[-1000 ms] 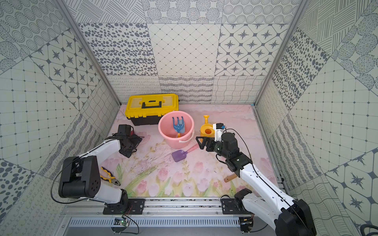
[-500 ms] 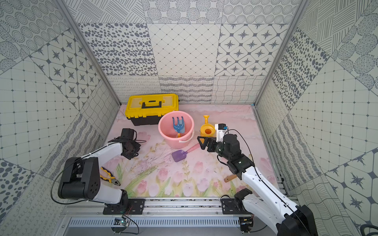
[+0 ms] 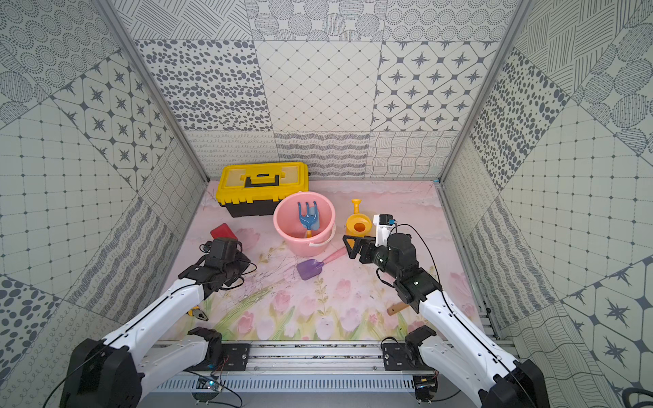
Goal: Organize the gardening tools
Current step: Pick up the gardening tool from the center of the board.
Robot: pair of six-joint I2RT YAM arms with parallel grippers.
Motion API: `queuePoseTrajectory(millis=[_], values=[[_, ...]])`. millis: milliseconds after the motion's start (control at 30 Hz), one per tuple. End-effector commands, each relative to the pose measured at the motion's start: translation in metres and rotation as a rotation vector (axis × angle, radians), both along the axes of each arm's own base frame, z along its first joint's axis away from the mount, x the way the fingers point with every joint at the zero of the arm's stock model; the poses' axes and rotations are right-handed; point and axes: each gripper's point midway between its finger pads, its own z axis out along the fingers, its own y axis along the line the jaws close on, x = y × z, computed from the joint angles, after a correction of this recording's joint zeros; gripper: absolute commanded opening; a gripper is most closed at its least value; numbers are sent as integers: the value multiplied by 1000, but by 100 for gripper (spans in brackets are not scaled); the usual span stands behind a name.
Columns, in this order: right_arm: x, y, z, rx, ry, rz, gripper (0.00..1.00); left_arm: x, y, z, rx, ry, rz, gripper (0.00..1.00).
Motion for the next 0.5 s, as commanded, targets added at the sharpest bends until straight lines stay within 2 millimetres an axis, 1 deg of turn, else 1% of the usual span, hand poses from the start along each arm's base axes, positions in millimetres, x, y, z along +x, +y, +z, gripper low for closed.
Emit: queuePoseTrajectory(millis=[0, 67, 133, 233, 333, 367, 467], values=[[-4, 8, 14, 8, -77, 60, 97, 0, -17, 41, 66, -208, -106, 0], [-8, 16, 16, 17, -95, 109, 96, -3, -32, 55, 87, -273, -187, 0], [-11, 25, 18, 7, -112, 154, 93, -4, -50, 67, 98, -339, -278, 0], [-16, 43, 24, -36, -137, 216, 90, -9, -75, 76, 138, -391, -402, 0], [-21, 68, 35, -93, -171, 269, 89, -15, -95, 83, 185, -439, -504, 0], [-22, 79, 36, -112, -169, 286, 88, -18, -100, 84, 197, -456, -536, 0], [-19, 112, 40, -122, -142, 352, 82, -24, -115, 96, 188, -531, -610, 0]])
